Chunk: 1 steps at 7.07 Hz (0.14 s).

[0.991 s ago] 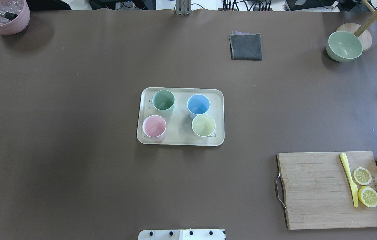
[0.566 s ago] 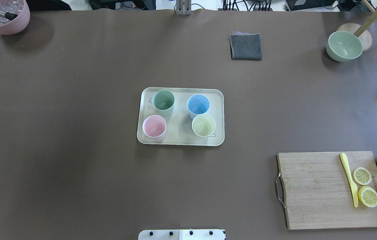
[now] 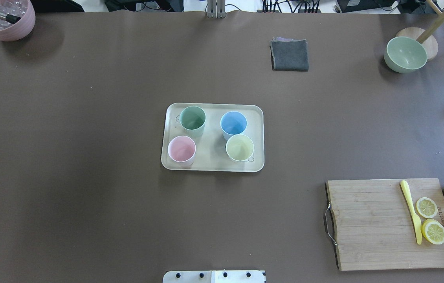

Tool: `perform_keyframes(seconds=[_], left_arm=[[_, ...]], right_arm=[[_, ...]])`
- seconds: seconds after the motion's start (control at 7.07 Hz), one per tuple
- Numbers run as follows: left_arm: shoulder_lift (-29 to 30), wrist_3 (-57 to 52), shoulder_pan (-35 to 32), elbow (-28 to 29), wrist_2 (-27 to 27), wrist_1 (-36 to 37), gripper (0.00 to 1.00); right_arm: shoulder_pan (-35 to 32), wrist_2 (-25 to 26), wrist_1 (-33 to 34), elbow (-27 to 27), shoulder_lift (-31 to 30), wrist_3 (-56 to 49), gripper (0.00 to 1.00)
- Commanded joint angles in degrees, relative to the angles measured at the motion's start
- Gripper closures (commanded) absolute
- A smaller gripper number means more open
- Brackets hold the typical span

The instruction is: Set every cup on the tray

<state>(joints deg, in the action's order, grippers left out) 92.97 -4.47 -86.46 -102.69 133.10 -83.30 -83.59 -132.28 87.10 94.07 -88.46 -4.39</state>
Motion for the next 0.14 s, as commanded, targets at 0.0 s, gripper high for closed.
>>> perform_keyframes(seconds=[0.0], left_arm=[[-0.67,-0.19,0.06,-1.28,-0.03,0.16,0.01]], right_arm=[[0.10,-1.14,-0.09,-0.11,-0.22,-0.09,0.00]])
